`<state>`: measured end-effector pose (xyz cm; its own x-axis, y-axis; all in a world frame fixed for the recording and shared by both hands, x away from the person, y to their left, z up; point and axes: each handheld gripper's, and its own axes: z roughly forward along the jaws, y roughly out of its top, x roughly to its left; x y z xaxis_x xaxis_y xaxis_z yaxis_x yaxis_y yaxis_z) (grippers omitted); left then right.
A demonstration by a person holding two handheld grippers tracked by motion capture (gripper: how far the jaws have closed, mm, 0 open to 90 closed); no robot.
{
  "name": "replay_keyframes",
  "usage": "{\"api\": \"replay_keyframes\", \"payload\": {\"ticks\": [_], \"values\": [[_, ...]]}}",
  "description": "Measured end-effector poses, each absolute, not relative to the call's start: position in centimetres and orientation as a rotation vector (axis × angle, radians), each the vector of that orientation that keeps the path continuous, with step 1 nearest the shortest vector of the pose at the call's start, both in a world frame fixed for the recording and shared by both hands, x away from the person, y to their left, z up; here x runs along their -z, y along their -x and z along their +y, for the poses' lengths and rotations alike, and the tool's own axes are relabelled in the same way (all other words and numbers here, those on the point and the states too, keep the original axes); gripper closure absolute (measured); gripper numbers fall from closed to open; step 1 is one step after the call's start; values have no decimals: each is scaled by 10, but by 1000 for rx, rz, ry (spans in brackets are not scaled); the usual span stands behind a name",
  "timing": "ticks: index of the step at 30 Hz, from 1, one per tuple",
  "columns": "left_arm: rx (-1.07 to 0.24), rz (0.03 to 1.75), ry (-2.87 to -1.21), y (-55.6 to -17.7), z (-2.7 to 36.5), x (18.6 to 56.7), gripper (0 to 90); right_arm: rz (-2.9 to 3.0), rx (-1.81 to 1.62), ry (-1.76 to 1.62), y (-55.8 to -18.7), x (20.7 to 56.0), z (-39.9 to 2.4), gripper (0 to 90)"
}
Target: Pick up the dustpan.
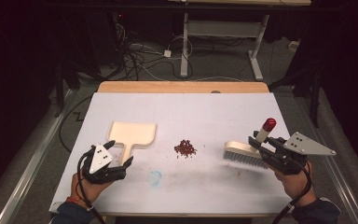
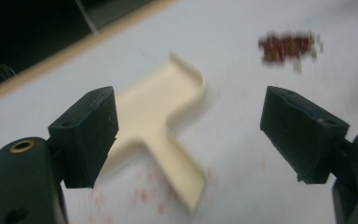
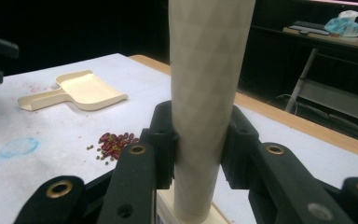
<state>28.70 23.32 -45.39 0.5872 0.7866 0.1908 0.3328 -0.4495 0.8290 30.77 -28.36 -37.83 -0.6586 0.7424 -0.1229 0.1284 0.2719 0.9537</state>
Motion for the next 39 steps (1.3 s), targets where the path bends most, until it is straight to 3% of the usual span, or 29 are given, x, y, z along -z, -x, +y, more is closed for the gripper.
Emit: {"api": "replay_keyframes", "payload": {"ticks": [8,15,17,28,31,34,39], "values": [[-745,977,-2042,-275,249,461,188,1977,-1399,-777,-307,379,-282,702],[-677,1069,-2081,-280,248,461,191,1984,-1394,-764,-308,380,-277,702],[-589,1135,-2076,-290,246,461,191,1989,-1388,-764,-309,380,-276,702],[-449,1312,-2114,-345,223,473,191,1981,-1362,-783,-312,382,-274,701],[-433,1326,-2146,-354,218,478,236,1983,-1360,-784,-311,383,-273,701],[-406,1358,-2179,-363,216,484,340,1984,-1355,-776,-311,383,-272,701],[-376,1379,-2133,-372,221,489,458,1989,-1358,-773,-312,384,-271,701]]}}
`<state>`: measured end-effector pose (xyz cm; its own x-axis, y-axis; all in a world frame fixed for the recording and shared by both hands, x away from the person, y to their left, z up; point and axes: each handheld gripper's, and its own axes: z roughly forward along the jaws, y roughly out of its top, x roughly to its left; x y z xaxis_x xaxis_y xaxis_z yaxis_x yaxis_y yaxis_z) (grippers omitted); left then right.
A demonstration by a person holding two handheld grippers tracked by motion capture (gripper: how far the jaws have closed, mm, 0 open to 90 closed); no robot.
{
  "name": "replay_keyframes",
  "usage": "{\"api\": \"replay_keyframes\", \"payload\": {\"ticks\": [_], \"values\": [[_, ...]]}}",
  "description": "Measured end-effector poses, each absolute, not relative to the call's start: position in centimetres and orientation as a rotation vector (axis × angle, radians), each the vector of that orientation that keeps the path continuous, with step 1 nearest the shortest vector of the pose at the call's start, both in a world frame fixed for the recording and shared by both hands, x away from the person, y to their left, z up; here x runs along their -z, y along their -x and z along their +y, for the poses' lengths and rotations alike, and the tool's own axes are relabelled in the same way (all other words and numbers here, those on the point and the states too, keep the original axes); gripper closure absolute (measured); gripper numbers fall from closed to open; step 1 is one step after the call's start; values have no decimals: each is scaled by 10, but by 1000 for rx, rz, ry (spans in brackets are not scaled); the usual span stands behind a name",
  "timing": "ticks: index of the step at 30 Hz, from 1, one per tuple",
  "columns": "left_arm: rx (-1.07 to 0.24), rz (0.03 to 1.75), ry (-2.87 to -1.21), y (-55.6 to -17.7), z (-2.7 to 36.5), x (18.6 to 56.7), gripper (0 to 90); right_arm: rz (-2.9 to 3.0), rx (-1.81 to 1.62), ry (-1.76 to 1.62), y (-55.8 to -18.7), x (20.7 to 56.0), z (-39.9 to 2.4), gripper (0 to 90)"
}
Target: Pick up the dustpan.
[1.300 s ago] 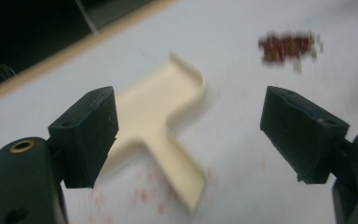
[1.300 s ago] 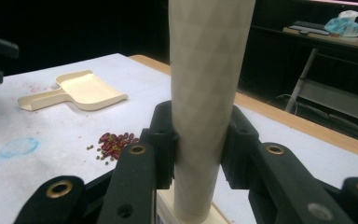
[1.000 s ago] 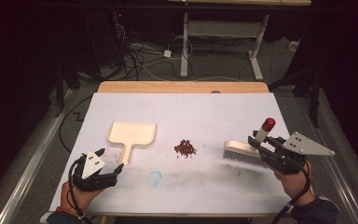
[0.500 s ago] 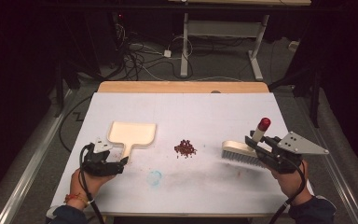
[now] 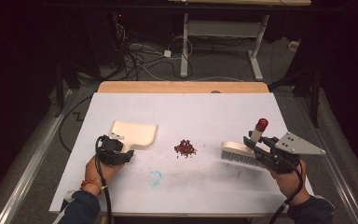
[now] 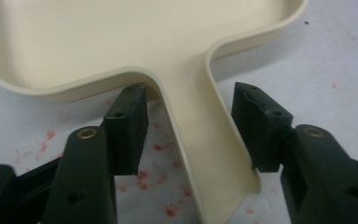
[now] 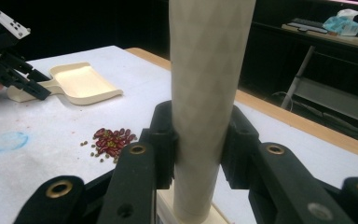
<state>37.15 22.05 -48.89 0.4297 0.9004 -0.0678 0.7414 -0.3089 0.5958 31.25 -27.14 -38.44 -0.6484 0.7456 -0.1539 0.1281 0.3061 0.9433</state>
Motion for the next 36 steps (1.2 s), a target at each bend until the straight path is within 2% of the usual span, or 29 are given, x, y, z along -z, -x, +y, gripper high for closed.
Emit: {"api": "replay_keyframes", "payload": {"ticks": [5,9,14,21,36], "values": [[-390,1367,-2126,-379,223,490,496,1989,-1360,-771,-313,385,-270,702],[-414,1339,-2131,-385,222,491,626,1990,-1369,-761,-314,386,-267,702],[-396,1315,-2118,-386,226,492,634,2003,-1381,-750,-317,386,-266,703],[-463,1287,-2146,-383,222,487,636,2010,-1383,-755,-323,387,-265,703],[-485,1138,-2187,-356,233,454,635,1963,-1393,-804,-329,384,-267,703]]}}
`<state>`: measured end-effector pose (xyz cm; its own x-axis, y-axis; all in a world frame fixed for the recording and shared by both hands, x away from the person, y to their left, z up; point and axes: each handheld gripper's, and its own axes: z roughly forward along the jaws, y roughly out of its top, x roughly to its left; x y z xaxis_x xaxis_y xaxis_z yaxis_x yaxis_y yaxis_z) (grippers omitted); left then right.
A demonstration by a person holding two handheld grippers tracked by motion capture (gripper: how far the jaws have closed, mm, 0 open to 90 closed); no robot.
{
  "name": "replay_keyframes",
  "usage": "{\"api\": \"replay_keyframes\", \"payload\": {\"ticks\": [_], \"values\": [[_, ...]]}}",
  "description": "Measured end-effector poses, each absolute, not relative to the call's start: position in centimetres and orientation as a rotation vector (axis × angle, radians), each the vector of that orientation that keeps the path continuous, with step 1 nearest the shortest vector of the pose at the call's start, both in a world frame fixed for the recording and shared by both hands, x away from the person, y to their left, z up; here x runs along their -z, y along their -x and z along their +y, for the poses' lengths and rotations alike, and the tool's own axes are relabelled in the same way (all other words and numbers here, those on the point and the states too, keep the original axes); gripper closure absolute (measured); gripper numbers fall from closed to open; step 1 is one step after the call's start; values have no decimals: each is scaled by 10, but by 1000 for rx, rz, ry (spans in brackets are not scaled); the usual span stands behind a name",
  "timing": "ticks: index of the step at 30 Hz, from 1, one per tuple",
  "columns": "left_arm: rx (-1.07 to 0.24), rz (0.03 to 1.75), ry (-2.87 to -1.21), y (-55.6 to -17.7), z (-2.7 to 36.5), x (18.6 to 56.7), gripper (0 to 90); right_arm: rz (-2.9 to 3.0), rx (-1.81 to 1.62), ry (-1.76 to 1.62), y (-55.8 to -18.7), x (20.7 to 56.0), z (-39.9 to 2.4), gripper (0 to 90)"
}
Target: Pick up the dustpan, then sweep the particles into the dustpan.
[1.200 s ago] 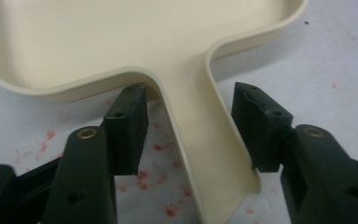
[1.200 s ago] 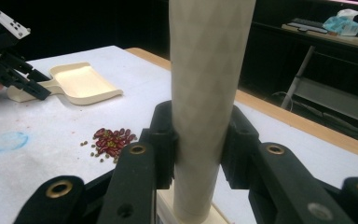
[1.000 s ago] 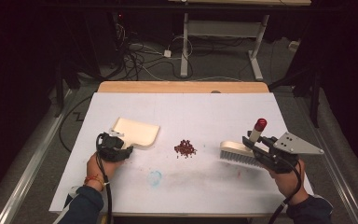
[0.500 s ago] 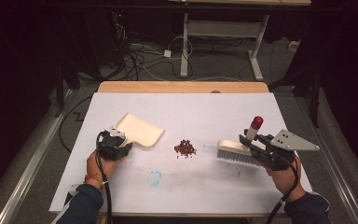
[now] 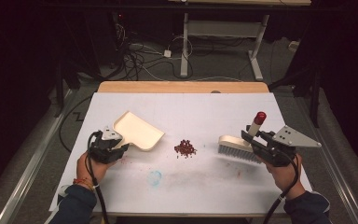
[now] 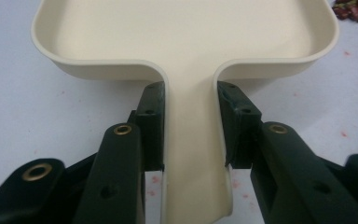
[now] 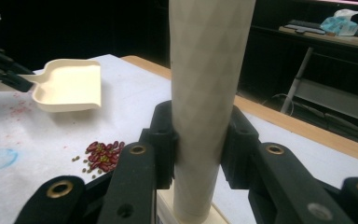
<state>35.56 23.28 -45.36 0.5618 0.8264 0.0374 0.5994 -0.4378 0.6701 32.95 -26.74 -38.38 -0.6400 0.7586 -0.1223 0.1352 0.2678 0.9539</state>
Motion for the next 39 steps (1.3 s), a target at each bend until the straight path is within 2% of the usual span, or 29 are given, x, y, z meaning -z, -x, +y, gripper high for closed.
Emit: {"api": "replay_keyframes", "payload": {"ticks": [13,26,39], "values": [[-425,1001,-2247,-333,227,446,636,1931,-1362,-852,-347,383,-258,703],[-379,989,-2266,-307,230,450,635,1899,-1366,-870,-353,381,-254,703],[-285,933,-2359,-298,217,455,635,1884,-1335,-894,-387,374,-234,703]]}}
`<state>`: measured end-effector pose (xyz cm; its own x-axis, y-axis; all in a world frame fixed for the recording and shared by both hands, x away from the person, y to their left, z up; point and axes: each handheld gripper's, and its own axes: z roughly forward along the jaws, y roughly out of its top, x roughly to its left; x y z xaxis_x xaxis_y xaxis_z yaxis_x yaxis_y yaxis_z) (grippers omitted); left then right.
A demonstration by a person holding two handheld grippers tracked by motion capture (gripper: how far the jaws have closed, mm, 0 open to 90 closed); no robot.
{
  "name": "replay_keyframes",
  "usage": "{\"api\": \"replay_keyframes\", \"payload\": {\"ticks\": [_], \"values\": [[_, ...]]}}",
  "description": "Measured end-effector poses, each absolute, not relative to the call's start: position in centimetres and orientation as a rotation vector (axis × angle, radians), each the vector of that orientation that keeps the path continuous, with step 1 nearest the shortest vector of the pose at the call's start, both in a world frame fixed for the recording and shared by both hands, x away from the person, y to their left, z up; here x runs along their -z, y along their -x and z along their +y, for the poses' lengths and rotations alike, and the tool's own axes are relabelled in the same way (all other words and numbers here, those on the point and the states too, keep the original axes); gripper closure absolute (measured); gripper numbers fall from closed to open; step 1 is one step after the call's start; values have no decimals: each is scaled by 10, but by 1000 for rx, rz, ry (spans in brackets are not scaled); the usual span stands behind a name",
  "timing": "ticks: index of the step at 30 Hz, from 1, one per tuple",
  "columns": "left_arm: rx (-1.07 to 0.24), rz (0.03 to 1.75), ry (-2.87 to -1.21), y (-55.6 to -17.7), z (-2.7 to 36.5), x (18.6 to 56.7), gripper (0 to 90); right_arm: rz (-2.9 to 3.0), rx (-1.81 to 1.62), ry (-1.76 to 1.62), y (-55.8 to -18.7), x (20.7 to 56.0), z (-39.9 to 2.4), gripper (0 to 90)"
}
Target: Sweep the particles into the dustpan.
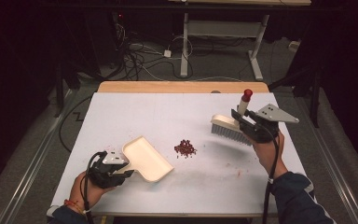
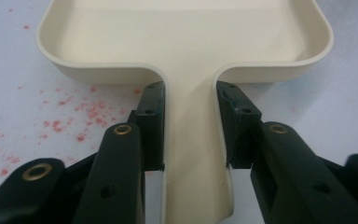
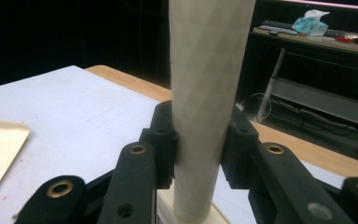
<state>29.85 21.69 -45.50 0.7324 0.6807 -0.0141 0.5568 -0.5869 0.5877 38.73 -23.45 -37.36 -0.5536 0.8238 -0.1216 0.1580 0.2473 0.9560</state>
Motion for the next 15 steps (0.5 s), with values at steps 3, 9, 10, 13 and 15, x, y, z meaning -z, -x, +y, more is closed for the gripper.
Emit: {"api": "replay_keyframes", "payload": {"ticks": [3,9,10,13,15], "values": [[-290,910,-2378,-298,209,456,635,1878,-1328,-894,-398,370,-224,703],[-287,915,-2376,-299,203,458,635,1874,-1316,-911,-420,372,-195,704],[-288,911,-2379,-299,202,459,635,1877,-1309,-907,-423,374,-190,703],[-286,906,-2382,-297,200,459,635,1889,-1309,-915,-428,380,-178,703],[-288,910,-2373,-296,198,460,634,1904,-1295,-912,-430,386,-169,704]]}}
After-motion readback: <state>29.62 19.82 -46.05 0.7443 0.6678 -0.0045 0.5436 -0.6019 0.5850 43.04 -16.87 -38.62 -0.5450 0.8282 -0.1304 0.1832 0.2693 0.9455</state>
